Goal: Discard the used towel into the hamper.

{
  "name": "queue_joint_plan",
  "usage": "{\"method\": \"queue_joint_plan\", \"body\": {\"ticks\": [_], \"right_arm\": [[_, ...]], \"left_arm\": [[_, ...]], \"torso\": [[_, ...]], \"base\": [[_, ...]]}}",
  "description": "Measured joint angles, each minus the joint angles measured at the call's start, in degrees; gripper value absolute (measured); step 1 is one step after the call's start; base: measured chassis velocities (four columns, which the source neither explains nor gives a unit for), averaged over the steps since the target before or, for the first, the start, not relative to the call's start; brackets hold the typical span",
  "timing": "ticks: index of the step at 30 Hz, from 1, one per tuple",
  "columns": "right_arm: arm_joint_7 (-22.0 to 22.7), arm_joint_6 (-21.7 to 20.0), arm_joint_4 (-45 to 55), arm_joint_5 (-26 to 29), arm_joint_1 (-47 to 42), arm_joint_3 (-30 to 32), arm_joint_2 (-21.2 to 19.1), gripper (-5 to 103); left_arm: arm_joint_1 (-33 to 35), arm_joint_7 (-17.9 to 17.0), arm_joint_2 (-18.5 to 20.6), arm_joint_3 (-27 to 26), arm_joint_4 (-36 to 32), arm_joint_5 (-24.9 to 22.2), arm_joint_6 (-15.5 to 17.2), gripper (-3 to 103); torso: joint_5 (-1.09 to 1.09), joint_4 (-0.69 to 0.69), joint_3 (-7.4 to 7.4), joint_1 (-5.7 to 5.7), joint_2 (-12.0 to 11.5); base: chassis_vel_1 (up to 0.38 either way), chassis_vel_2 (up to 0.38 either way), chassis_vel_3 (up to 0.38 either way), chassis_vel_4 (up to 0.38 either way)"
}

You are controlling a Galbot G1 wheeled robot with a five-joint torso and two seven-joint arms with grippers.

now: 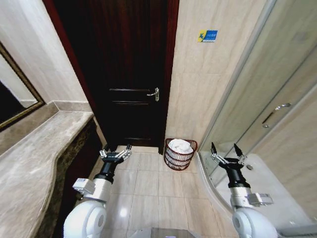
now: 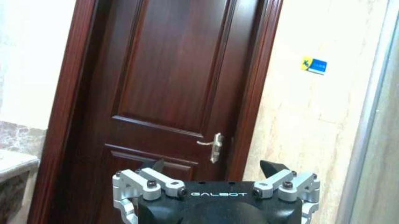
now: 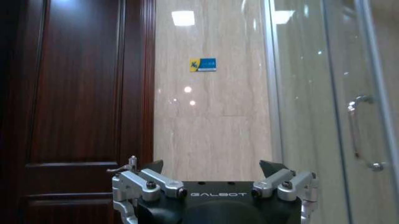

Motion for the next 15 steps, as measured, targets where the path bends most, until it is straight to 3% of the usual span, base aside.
{"method": "queue_joint_plan", "body": {"ticks": [15], "right_arm": [[0.00, 0.00, 0.00, 0.00, -0.01, 0.00, 0.00, 100]], "left_arm": [[0.00, 0.00, 0.00, 0.00, 0.00, 0.00, 0.00, 100]], "torso": [[0.01, 0.00, 0.00, 0.00, 0.00]], "base": [[0.159, -0.165, -0.166, 0.167]]}}
